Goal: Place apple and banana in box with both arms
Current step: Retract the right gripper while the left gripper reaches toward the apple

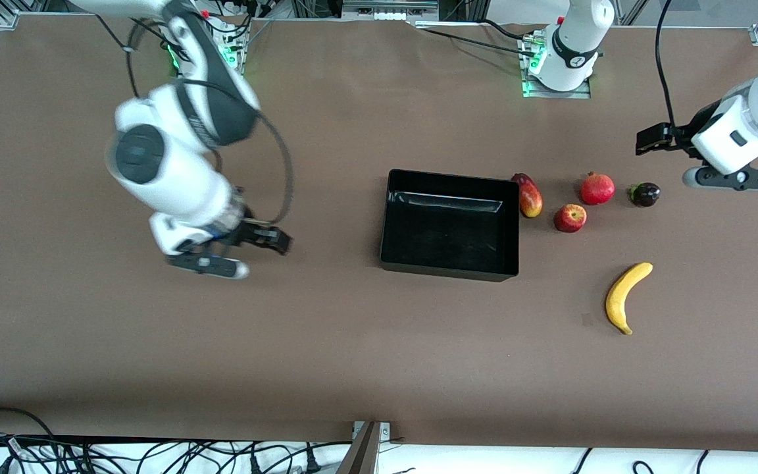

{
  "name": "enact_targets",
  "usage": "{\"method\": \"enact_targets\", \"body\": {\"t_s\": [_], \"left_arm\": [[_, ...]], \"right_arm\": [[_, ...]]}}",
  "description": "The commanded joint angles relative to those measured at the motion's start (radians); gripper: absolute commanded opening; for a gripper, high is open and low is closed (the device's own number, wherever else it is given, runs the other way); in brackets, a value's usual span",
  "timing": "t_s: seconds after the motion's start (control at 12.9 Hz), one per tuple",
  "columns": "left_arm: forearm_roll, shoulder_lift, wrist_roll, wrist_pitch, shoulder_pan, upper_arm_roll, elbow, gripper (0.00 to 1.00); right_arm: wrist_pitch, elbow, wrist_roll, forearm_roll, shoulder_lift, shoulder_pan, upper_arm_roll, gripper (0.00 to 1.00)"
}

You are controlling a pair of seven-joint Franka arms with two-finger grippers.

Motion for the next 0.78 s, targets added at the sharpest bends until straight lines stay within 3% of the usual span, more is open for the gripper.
{"method": "enact_targets", "body": {"t_s": [0.0, 0.31, 0.7], "left_arm": [[0.015, 0.047, 0.020, 0.095, -0.003, -0.009, -0.045, 1.00], [0.014, 0.028, 0.021, 0.375, 0.013, -0.044, -0.292, 1.00], [0.021, 0.047, 0.035, 0.772, 0.011, -0.047, -0.591, 1.00]], "right_arm": [[-0.140, -0.092, -0.206, 0.004, -0.161, -0.159, 0.049, 1.00], [-0.286, -0.097, -0.558, -0.013, -0.278, -0.334, 0.038, 1.00], [-0.305, -0.137, -0.612, -0.079, -0.339, -0.342, -0.005, 1.00]]}}
